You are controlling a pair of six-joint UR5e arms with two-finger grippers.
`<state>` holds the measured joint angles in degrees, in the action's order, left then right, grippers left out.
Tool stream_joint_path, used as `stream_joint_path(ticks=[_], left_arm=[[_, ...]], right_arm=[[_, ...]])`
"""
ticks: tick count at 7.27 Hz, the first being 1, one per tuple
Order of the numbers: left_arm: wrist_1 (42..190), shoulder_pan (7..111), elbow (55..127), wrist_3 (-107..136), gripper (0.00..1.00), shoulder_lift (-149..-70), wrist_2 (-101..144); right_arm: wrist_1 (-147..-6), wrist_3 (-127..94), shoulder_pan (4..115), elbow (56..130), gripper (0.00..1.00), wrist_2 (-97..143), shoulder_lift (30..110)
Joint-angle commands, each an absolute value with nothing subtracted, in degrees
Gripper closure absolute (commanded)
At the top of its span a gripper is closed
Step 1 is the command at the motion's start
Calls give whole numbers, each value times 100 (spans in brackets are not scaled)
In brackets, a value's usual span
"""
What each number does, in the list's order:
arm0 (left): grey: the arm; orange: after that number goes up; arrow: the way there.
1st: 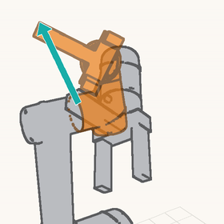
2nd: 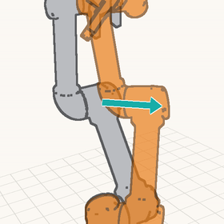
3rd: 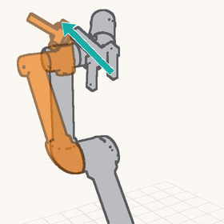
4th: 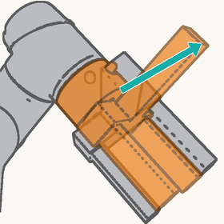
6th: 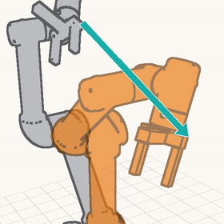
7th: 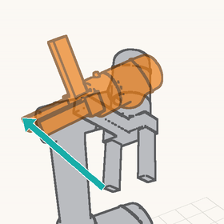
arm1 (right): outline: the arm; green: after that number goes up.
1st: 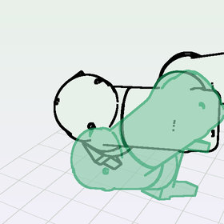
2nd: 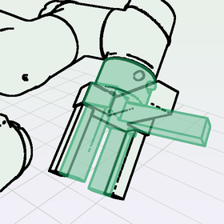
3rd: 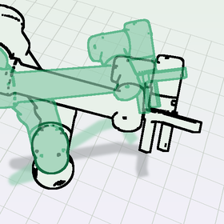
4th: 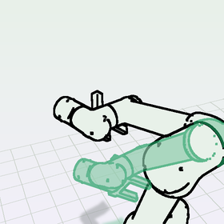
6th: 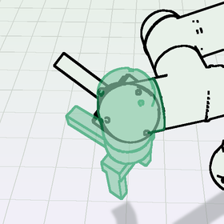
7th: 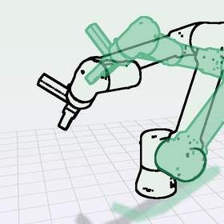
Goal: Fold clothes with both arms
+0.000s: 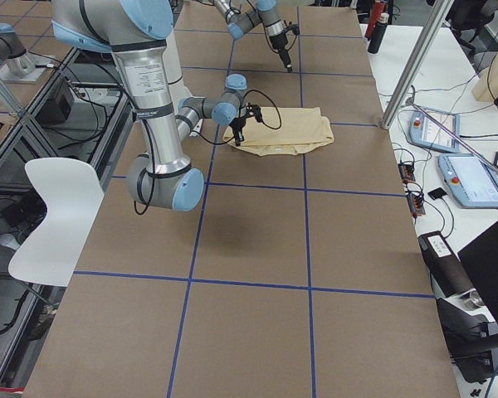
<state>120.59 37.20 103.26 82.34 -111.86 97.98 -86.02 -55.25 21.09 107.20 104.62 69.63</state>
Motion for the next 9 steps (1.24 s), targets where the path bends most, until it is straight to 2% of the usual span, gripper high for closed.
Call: stream_joint_path(ticks=[1, 4, 5, 8, 9], left_arm=[[12059, 3718, 10310, 8235, 0, -11197, 9800], [12067, 3718, 10248, 8235, 0, -11241, 9800], [12102, 3718, 10205, 8235, 0, -11250, 9791], [12111, 3718, 10195, 8227, 0, -11241, 9791], [12120, 3718, 10161, 8218, 0, -11241, 9791]], right_arm=[[-8596, -5563, 2258, 10723, 100, 10616, 6979], [-8596, -5563, 2408, 10731, 96, 10784, 7057], [-8596, -5572, 2408, 10740, 91, 10784, 7110], [-8596, -5799, 2400, 10767, 59, 10802, 7207], [-8596, -5957, 2391, 10845, 58, 10863, 7216]])
